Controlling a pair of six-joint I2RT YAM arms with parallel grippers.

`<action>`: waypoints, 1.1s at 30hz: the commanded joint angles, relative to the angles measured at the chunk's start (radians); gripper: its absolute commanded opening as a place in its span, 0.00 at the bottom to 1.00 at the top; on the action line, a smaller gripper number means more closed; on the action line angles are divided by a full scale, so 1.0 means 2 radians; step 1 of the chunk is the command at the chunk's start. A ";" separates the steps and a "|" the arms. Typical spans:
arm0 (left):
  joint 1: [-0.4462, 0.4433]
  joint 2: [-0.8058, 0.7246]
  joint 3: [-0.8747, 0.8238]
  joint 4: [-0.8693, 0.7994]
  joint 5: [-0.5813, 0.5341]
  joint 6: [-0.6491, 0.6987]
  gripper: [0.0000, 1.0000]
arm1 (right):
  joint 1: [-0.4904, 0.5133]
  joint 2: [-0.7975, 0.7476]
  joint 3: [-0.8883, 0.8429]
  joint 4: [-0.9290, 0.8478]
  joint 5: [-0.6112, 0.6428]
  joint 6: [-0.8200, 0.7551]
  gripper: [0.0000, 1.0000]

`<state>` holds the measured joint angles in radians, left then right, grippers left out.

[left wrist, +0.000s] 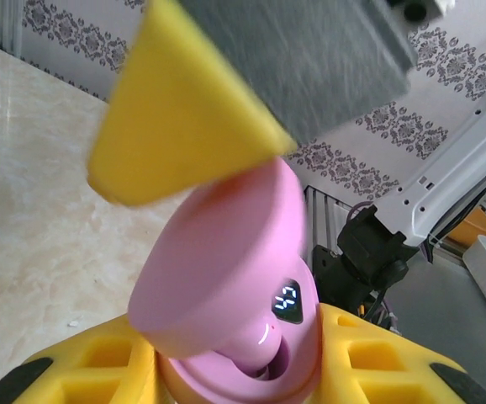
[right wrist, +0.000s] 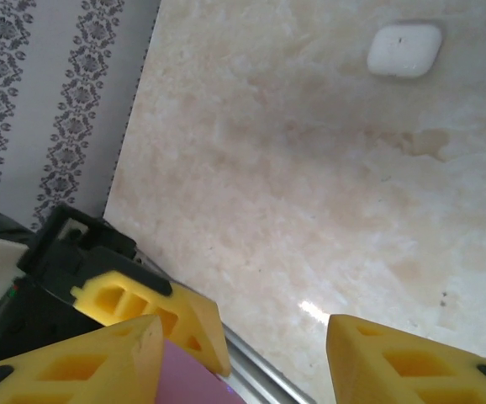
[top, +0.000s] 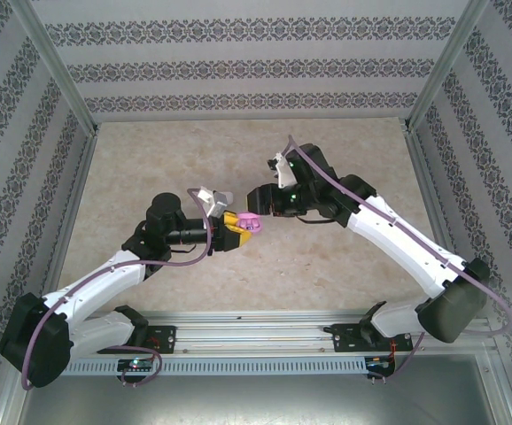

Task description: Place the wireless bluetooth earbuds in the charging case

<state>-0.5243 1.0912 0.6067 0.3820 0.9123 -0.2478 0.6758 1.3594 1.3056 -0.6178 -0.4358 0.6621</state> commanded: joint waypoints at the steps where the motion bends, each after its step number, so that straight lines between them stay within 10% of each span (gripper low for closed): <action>1: -0.006 0.008 0.017 0.042 -0.001 -0.020 0.07 | -0.009 -0.027 -0.037 0.043 -0.040 0.045 0.54; 18: -0.006 0.024 0.050 0.011 -0.046 -0.013 0.07 | -0.033 -0.056 -0.131 0.231 -0.136 0.249 0.55; 33: -0.006 0.038 0.077 -0.032 -0.050 0.012 0.25 | -0.044 -0.052 -0.158 0.319 -0.164 0.330 0.28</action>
<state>-0.5236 1.1576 0.7242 0.3542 0.8146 -0.2653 0.5846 1.2644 1.0004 -0.0525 -0.7162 1.2778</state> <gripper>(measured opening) 0.354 0.381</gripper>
